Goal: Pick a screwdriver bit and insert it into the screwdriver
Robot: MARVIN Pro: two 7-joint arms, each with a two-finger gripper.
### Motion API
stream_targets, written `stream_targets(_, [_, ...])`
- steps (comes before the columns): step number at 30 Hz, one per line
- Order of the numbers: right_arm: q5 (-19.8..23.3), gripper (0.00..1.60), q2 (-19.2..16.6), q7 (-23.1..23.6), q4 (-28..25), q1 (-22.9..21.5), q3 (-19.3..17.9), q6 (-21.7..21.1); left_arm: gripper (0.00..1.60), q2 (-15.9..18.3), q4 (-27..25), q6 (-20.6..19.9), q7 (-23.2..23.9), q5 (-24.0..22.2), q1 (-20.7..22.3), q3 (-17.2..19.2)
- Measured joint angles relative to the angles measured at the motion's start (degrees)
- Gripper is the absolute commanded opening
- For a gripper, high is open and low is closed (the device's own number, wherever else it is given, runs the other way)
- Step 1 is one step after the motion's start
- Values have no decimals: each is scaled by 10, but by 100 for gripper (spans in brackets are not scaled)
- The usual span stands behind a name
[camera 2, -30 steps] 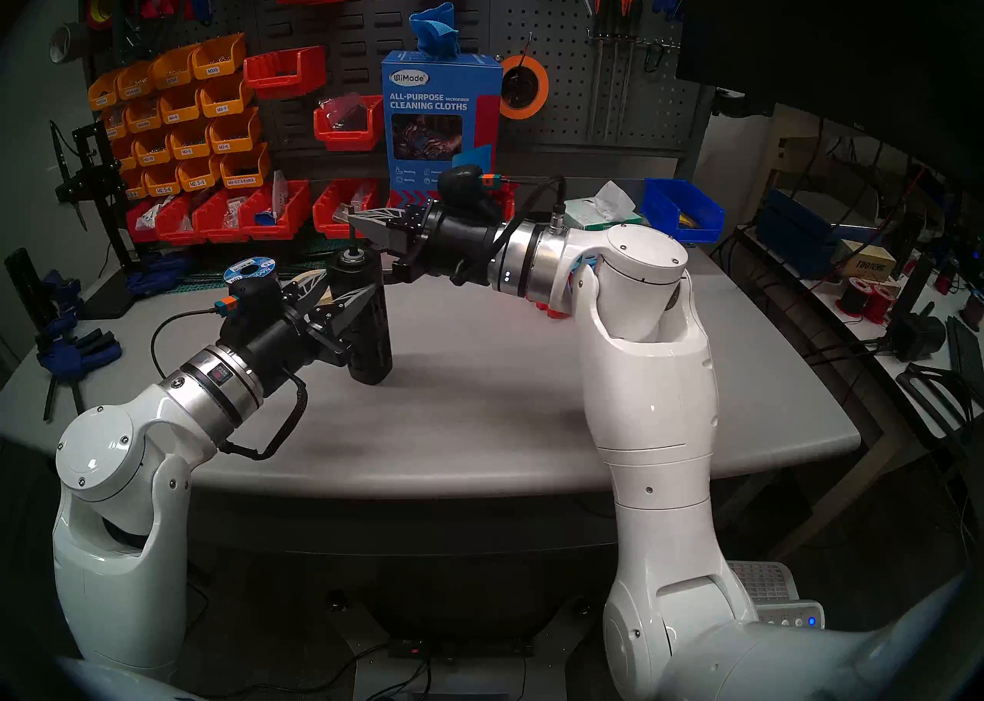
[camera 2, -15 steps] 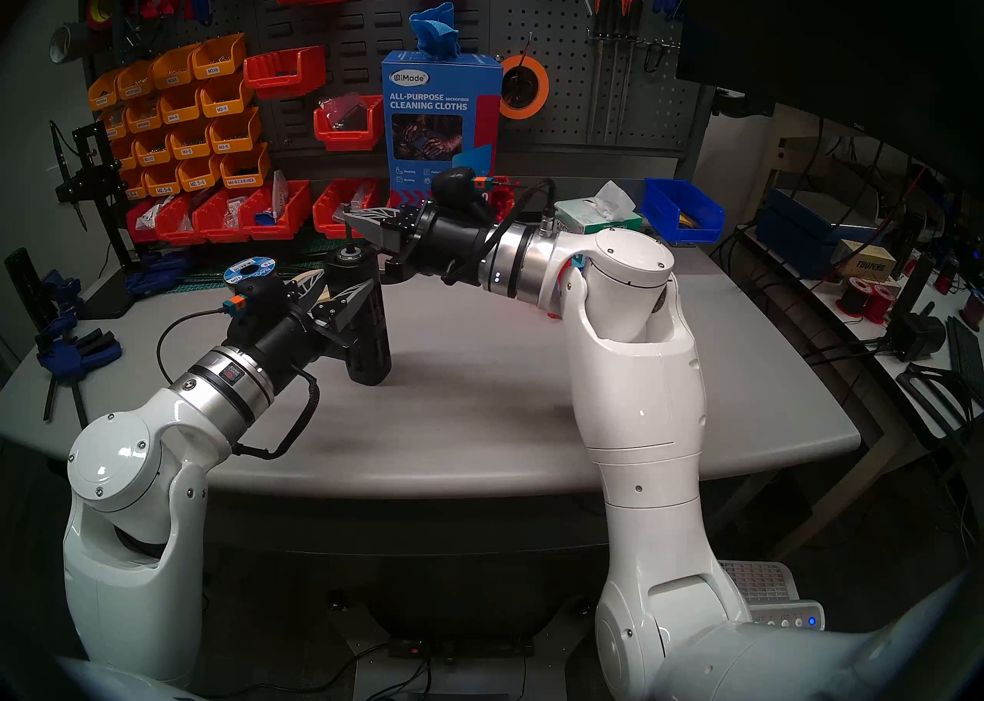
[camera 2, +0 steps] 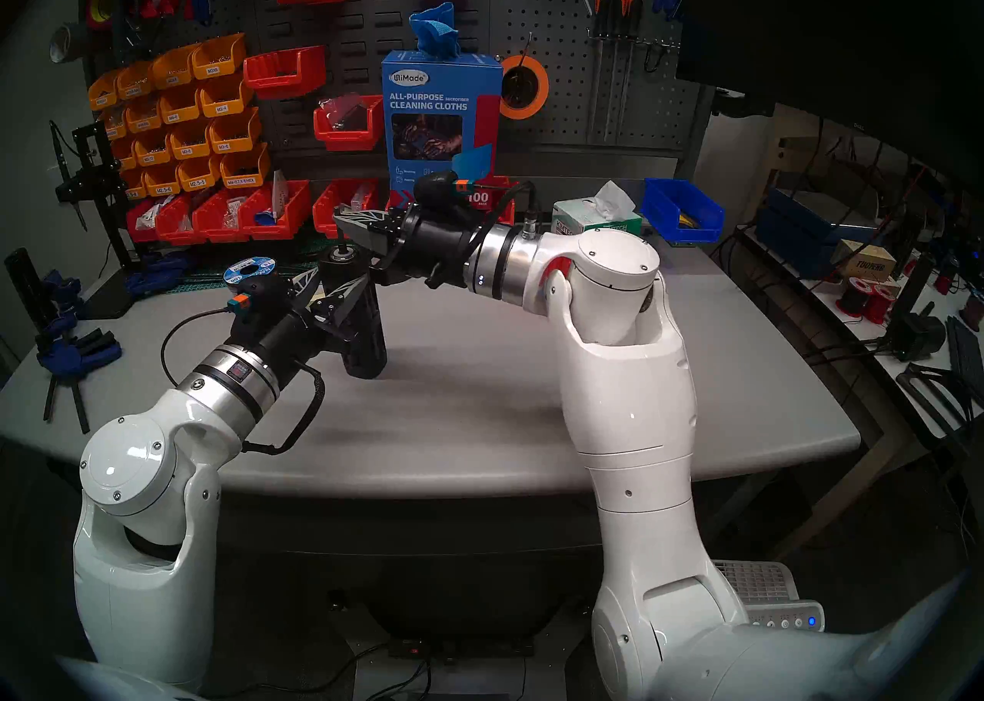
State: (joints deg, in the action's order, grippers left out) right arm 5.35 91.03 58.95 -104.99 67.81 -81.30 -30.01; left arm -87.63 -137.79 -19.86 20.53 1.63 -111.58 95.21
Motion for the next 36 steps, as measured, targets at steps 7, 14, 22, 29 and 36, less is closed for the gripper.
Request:
stream_targets(7, [-15,0,1,-16,-4,14,5,12,0,-9,7,12,-27,21,2,-6])
stream_targets(14, [-22,0,4,-25,3,22,4,20,0,-16,12,13,-43,31,7,-10])
stream_targets(22, [-18,0,6,-27,4,23,-6,26,0,-18,15,11,-45,27,10,-9])
stream_targets(29, [-8,0,7,-22,-2,25,-17,28,0,-12,16,0,-15,-2,15,9])
stream_targets(36, [3,160,6,-6,-13,33,-32,25,0,4,19,-18,26,-39,24,42])
